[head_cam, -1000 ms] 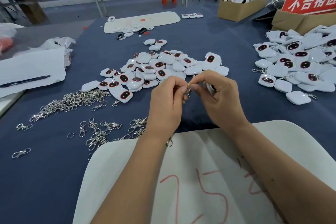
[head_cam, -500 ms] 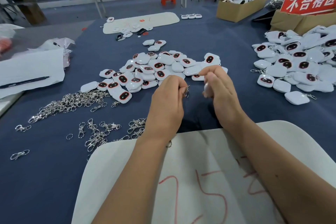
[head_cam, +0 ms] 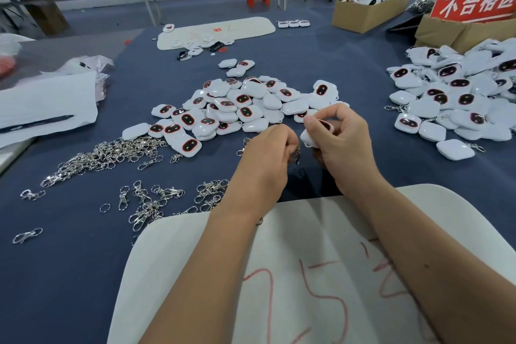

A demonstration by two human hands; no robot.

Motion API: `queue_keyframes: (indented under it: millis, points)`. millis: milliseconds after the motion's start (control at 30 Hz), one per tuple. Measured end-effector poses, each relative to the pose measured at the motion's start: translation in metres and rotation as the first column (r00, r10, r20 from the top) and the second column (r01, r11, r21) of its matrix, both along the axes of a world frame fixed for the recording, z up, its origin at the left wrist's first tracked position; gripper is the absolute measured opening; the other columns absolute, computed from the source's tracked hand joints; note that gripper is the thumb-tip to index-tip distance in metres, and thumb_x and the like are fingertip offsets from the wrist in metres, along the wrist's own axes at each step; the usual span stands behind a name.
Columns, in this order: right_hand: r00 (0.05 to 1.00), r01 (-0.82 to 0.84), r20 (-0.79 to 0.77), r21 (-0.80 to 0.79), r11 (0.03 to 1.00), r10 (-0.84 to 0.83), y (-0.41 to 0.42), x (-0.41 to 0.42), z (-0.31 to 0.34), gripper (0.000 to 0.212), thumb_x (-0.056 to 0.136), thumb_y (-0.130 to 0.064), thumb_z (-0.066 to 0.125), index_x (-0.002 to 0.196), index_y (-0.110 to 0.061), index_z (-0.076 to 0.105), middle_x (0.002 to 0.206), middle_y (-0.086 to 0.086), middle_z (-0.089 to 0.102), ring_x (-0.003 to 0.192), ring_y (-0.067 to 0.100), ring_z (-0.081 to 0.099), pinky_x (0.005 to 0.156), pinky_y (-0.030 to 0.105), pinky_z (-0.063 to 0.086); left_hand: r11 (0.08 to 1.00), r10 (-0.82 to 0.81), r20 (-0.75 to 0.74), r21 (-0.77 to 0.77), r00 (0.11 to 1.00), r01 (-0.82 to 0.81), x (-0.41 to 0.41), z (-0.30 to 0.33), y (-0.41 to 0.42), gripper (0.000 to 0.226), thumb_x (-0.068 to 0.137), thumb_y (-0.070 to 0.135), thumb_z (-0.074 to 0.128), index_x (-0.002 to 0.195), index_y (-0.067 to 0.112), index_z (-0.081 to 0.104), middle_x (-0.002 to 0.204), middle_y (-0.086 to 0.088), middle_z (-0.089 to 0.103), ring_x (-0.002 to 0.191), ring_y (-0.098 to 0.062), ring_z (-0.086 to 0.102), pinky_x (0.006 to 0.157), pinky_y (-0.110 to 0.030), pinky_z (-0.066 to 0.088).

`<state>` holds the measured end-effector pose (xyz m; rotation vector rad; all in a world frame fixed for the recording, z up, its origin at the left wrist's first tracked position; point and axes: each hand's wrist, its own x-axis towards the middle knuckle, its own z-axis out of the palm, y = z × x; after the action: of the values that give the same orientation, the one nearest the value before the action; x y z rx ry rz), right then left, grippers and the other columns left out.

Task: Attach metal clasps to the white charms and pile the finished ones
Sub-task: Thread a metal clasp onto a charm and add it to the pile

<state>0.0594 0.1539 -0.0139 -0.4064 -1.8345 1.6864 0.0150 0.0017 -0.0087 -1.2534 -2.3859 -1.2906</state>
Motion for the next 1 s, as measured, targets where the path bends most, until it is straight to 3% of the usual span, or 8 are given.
queue_keyframes:
  millis: [133, 267, 500, 767, 867, 1000]
  points:
    - [0.995, 0.104, -0.003, 0.102, 0.989, -0.104, -0.001, 0.001, -0.001, 0.028, 0.092, -0.031, 0.076, 0.086, -0.013, 0.057, 0.058, 0.000, 0.054, 0.055, 0.021, 0.044, 0.055, 0.037, 0.042, 0.999, -0.025, 0.029, -0.025, 0.999, 0.026, 0.003, 0.001, 0.002, 0.016, 0.094, -0.003, 0.047, 0.086, 0.010, 0.052, 0.084, -0.001, 0.058, 0.081, -0.023, 0.054, 0.072, -0.047, 0.048]
    - [0.990, 0.142, 0.001, 0.166, 0.976, -0.144, -0.002, 0.001, -0.001, 0.029, 0.092, -0.031, 0.076, 0.084, -0.012, 0.056, 0.056, -0.006, 0.056, 0.053, 0.015, 0.045, 0.056, 0.033, 0.042, 0.999, -0.010, 0.024, -0.047, 1.000, 0.011, 0.004, 0.001, 0.004, 0.017, 0.097, 0.000, 0.048, 0.087, 0.013, 0.053, 0.086, 0.001, 0.058, 0.082, -0.018, 0.053, 0.074, -0.042, 0.047]
    - [0.979, 0.200, -0.009, 0.279, 0.939, -0.206, -0.007, 0.006, 0.002, 0.027, 0.091, -0.025, 0.075, 0.081, -0.012, 0.055, 0.056, 0.003, 0.061, 0.048, 0.011, 0.045, 0.052, 0.023, 0.041, 0.998, -0.022, 0.012, -0.063, 1.000, 0.023, 0.010, 0.005, 0.006, 0.019, 0.096, -0.003, 0.045, 0.087, 0.012, 0.052, 0.088, -0.004, 0.057, 0.082, -0.023, 0.049, 0.075, -0.046, 0.045]
    - [0.957, 0.286, -0.043, 0.336, 0.898, -0.288, -0.011, 0.007, 0.005, 0.027, 0.090, -0.020, 0.073, 0.082, -0.005, 0.053, 0.053, 0.004, 0.059, 0.048, 0.012, 0.045, 0.054, 0.026, 0.041, 0.993, 0.043, 0.004, -0.108, 0.999, -0.042, 0.012, 0.005, 0.008, 0.018, 0.094, -0.005, 0.045, 0.091, 0.010, 0.054, 0.089, -0.004, 0.057, 0.082, -0.022, 0.048, 0.072, -0.038, 0.042]
    - [0.946, 0.318, -0.067, 0.383, 0.867, -0.318, -0.014, 0.007, 0.006, 0.028, 0.090, -0.018, 0.074, 0.081, -0.005, 0.051, 0.056, 0.004, 0.059, 0.053, 0.020, 0.051, 0.052, 0.025, 0.039, 0.987, 0.073, 0.009, -0.142, 0.997, -0.071, 0.013, 0.005, 0.009, 0.019, 0.091, -0.005, 0.045, 0.095, 0.009, 0.057, 0.093, -0.005, 0.059, 0.085, -0.023, 0.051, 0.075, -0.037, 0.043]
    - [0.934, 0.351, -0.119, 0.466, 0.812, -0.336, -0.020, 0.008, 0.008, 0.028, 0.089, -0.017, 0.072, 0.081, -0.007, 0.047, 0.063, 0.007, 0.060, 0.057, 0.027, 0.055, 0.053, 0.035, 0.041, 0.978, 0.095, 0.001, -0.184, 0.996, -0.093, 0.018, 0.010, 0.010, 0.018, 0.086, -0.008, 0.050, 0.097, 0.005, 0.056, 0.093, -0.009, 0.057, 0.085, -0.026, 0.049, 0.075, -0.039, 0.039]
